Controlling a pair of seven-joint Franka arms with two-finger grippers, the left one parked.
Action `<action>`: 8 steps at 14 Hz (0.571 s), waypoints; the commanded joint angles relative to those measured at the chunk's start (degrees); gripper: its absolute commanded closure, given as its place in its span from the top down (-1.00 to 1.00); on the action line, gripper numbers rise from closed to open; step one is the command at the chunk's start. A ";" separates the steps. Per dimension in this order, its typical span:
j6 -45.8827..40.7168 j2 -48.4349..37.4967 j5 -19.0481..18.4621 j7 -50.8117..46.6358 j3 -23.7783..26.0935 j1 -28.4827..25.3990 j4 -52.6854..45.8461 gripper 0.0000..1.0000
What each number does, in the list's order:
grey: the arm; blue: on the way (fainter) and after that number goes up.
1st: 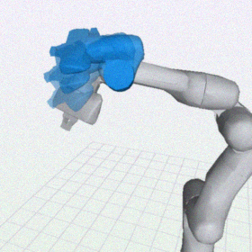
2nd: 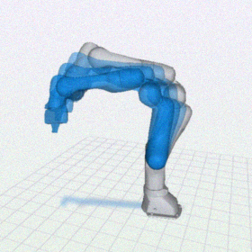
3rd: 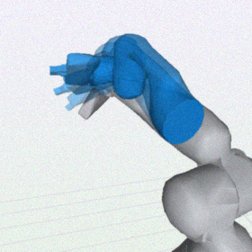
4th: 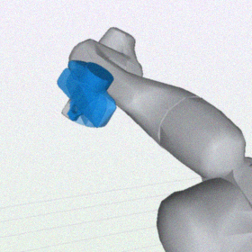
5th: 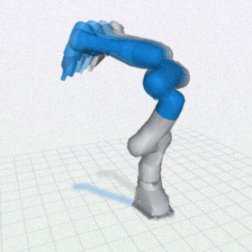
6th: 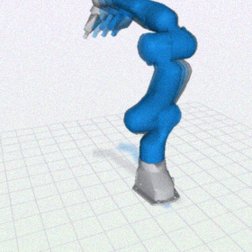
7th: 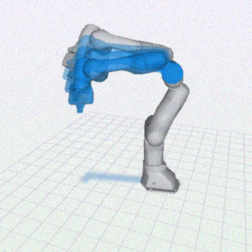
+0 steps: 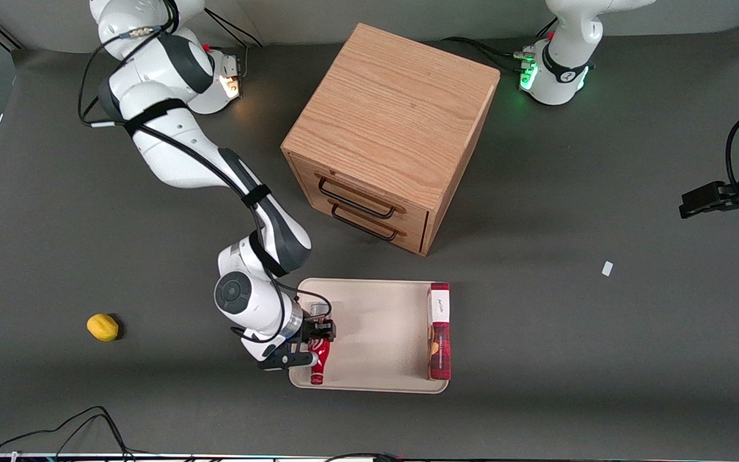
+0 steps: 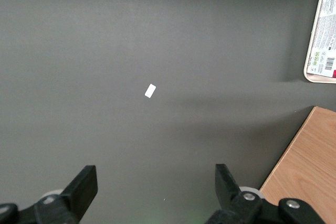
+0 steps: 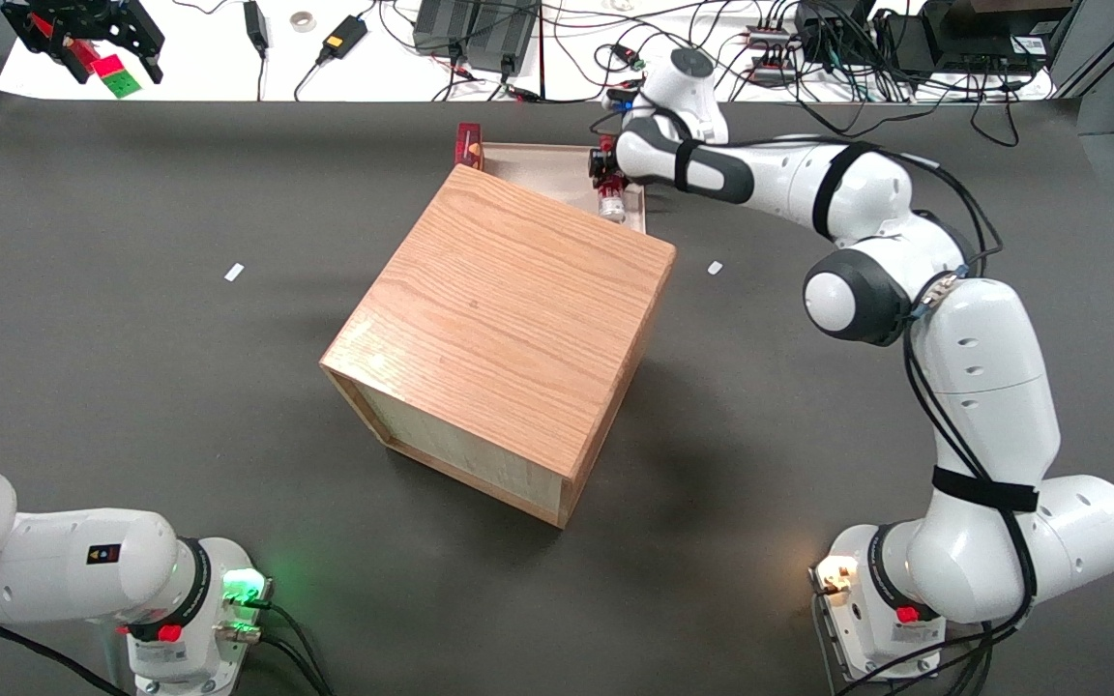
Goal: Place coke bottle on tray
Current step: 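Lift the bottle and carry it over the cream tray, then lower the bottle onto the tray and open the right gripper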
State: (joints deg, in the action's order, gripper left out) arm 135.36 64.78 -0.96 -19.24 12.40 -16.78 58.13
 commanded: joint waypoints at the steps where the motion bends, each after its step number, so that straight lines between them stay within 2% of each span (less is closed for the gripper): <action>1: -0.54 0.26 1.48 0.61 0.34 -0.01 -2.15 -1.00; 3: -0.54 0.26 1.48 0.61 0.25 0.08 -2.15 -0.93; 5: -0.54 0.26 1.48 0.61 0.16 0.08 -2.06 -0.18; 6: -0.54 0.17 1.48 0.61 0.16 0.08 -1.80 0.79; 7: -0.45 0.17 1.48 0.70 0.08 0.08 -1.62 1.00; 8: -0.36 0.17 1.40 0.70 0.08 0.00 -1.62 1.00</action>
State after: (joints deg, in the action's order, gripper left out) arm 135.36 65.00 -0.83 -19.24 12.42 -16.68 57.35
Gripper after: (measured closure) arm 0.308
